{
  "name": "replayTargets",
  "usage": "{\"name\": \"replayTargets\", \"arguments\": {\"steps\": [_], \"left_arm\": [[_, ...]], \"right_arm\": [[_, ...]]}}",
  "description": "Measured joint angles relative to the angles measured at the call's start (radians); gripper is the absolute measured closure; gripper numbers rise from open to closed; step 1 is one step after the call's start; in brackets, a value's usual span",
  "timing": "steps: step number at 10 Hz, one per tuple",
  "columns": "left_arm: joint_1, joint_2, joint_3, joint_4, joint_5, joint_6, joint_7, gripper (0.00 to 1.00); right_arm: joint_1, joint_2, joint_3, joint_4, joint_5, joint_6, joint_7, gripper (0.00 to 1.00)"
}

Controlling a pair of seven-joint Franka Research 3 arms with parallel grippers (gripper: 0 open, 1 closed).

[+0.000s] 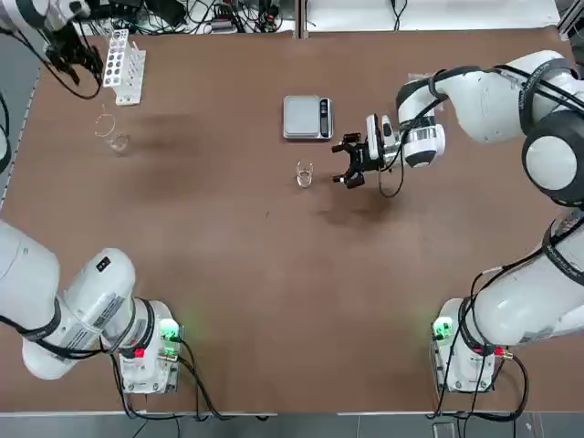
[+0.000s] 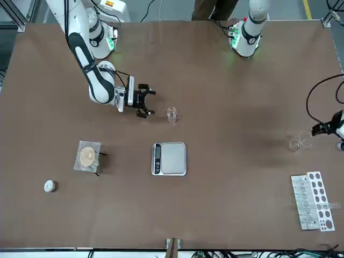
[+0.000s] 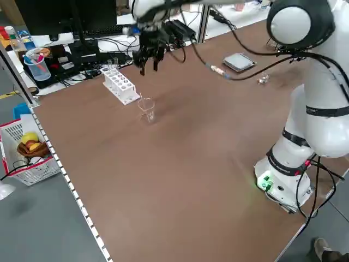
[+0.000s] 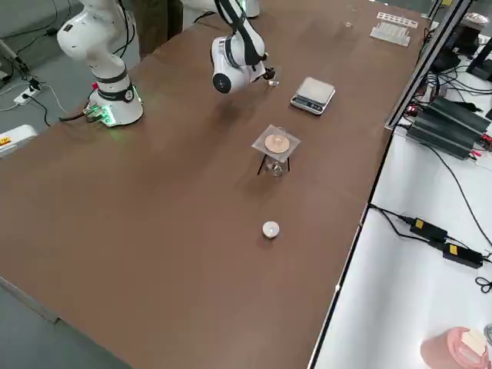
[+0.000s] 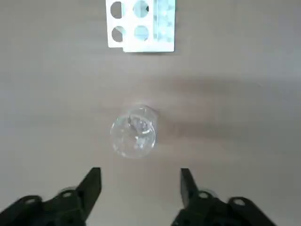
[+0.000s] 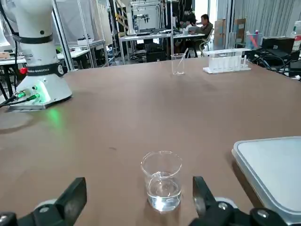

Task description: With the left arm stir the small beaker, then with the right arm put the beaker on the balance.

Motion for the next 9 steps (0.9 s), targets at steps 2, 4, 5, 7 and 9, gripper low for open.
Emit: {"name": "replayTargets", "arguments": {"steps": [2,4,5,7,9], "left_arm": [[-0.001,-0.045,-0.012,0.064,-0.016,-0.078,-0.021,0.04],[-0.014,-0.051,0.0,0.135,-0.091,-0.153,-0.034,0.0],[-0.082,-0.053,0.064,0.189,-0.109,-0.22,-0.034,0.0],[-0.38,-0.062,0.337,0.269,-0.148,-0.291,-0.034,0.0],[-0.625,-0.103,0.536,0.283,-0.24,-0.317,-0.048,0.01]], "right_arm": [[0.0,0.026,-0.001,0.003,0.012,0.0,-0.026,0.0],[0.002,0.051,0.0,0.011,0.042,-0.002,-0.043,0.0],[0.01,0.064,0.0,0.013,0.064,-0.002,-0.048,0.0],[0.032,0.09,0.0,0.015,0.096,-0.002,-0.057,0.0],[0.041,0.114,-0.001,0.018,0.107,-0.001,-0.074,0.0]]}}
